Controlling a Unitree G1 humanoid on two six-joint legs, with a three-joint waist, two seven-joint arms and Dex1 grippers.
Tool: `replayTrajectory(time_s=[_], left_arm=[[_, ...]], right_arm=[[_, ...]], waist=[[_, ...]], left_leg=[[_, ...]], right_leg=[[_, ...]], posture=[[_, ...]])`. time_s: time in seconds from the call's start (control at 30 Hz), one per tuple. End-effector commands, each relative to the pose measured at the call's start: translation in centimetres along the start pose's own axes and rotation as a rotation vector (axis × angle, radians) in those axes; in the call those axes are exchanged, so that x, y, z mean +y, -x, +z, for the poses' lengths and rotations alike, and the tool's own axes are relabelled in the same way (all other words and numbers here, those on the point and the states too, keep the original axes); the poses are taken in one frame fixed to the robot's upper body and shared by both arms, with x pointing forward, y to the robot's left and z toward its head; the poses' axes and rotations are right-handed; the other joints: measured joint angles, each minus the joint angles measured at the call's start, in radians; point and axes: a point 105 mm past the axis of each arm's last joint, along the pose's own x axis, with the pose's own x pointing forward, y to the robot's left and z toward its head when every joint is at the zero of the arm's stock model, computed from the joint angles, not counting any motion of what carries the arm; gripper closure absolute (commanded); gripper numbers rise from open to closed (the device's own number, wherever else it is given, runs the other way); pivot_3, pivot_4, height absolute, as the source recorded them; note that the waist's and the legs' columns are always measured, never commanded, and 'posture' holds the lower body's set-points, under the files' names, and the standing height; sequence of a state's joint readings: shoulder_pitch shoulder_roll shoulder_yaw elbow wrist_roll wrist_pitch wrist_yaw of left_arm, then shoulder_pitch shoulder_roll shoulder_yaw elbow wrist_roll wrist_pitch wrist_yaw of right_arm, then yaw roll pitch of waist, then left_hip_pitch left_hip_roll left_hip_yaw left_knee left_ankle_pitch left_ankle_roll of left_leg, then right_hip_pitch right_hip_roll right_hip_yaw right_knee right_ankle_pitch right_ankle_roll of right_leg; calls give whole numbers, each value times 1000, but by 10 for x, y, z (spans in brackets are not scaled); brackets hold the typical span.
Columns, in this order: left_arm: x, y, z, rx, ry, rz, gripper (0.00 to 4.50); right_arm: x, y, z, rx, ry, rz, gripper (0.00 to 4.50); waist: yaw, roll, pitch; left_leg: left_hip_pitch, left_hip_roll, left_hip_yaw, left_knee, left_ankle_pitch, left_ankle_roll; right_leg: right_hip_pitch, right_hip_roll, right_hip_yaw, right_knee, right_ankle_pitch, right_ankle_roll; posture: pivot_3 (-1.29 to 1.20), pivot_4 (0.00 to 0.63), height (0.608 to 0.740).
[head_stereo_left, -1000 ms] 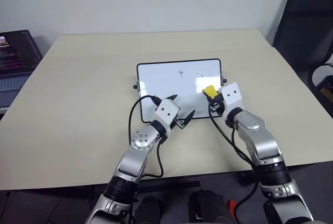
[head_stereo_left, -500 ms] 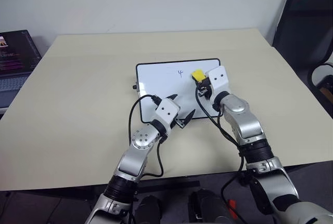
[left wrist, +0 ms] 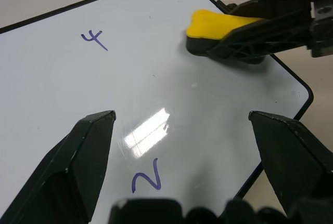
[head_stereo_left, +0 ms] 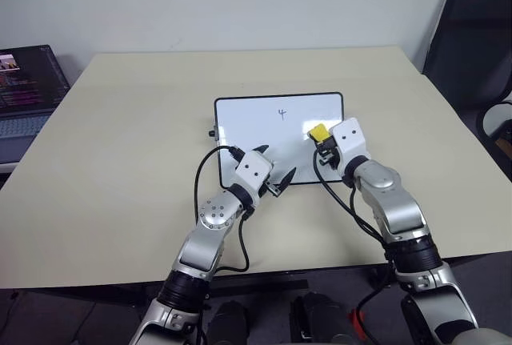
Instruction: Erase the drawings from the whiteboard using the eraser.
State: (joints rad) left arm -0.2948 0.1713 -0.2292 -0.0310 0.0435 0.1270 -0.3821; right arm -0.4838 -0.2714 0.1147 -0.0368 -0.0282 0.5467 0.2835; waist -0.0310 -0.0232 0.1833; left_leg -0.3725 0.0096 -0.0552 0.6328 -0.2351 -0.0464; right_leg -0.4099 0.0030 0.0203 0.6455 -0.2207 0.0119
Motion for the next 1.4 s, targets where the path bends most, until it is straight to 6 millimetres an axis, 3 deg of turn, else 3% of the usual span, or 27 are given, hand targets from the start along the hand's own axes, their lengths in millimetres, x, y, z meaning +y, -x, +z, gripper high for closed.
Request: replayTrajectory(time_s=[0.03, 0.27, 0.43, 0.7, 0.9, 1.07, 1.4], left_arm=[[1, -1, 15, -54, -19, 4, 0], [5, -2, 18, -68, -30, 12, 0], [8, 1, 16, -63, -37, 21, 0], [9, 2, 16, -60, -45, 30, 0], [20, 5, 15, -48, -63, 90, 0], [46, 16, 1, 29, -68, 252, 0], [39, 12, 3, 15, -49, 216, 0]], right_arm=[[-11, 6, -16, 66, -26, -46, 3198], [-12, 15, 18, -134, -16, -47, 3198], [-8, 26, 11, -156, 6, -6, 3198], [-8, 24, 4, -170, 12, -9, 3198], [-4, 15, 15, -207, 29, 11, 3198], [9, -3, 37, -271, 45, 71, 3198], [33, -29, 73, -349, 65, 166, 3198]], waist=[[0, 0, 0], [0, 0, 0], [1, 0, 0], [-1, 0, 0], [-1, 0, 0], [-3, 0, 0], [2, 0, 0]], left_leg=[[0, 0, 0, 0, 0, 0], [-2, 0, 0, 0, 0, 0], [-11, -1, 0, -2, 0, 0], [-9, 0, 0, -3, 0, 0], [-10, 0, 0, -3, 0, 0], [-9, 0, 0, -3, 0, 0], [-10, 0, 0, -3, 0, 0]], right_leg=[[0, 0, 0, 0, 0, 0], [-2, 0, 0, -1, 0, 0], [-11, 0, 0, 0, 0, 1], [-11, 0, 0, 0, 0, 0], [-11, 0, 0, 0, 0, 0], [-11, 0, 0, 1, 0, 0], [-11, 0, 0, 0, 1, 0]], posture=[[0, 150, 740], [0, 150, 740], [0, 150, 740], [0, 150, 740], [0, 150, 740], [0, 150, 740], [0, 150, 740]])
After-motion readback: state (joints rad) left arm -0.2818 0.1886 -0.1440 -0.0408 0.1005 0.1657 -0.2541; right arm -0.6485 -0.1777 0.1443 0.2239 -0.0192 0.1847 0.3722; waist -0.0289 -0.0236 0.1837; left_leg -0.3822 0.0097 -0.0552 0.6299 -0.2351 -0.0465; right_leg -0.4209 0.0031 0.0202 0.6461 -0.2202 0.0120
